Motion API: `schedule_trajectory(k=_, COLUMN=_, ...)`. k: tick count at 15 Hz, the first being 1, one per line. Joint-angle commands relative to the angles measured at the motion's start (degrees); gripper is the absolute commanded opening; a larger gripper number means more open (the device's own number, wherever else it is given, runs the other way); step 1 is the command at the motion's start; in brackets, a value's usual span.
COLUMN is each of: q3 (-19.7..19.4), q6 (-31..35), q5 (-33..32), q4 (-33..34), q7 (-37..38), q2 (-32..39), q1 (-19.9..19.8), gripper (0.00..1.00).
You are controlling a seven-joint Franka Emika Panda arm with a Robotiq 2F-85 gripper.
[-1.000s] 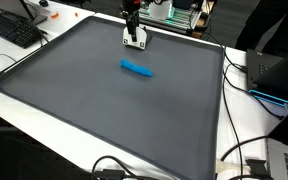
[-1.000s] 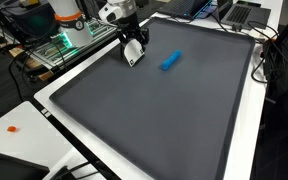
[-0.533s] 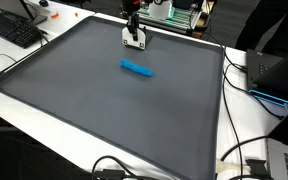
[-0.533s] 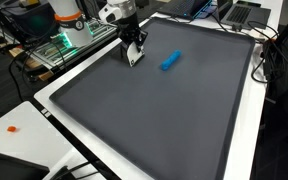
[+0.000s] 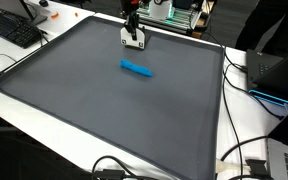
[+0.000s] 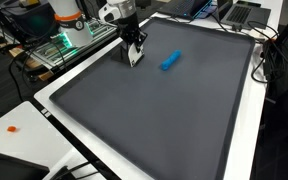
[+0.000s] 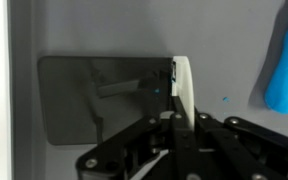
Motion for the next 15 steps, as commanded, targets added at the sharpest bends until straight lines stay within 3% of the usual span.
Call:
schedule_trajectory(k=1, q3=-1.2, q6=-6.2, q5=0.3, q4=1.5, q7=1.2, q2=-2.1, q1=0.0, gripper=0.01)
schedule_trajectory(k=7, q3=-1.7, q6=-16.9, q5=0.5, q4=7.8, q7=-4.3, q2=-5.5, q1=0.4, gripper=0.01)
schedule_trajectory(k=15, q3=-0.4, q6=-37.9, q5=-2.6, q4=22.9, q7=-17.5, q2=0.0, q1=1.8, gripper=0.01)
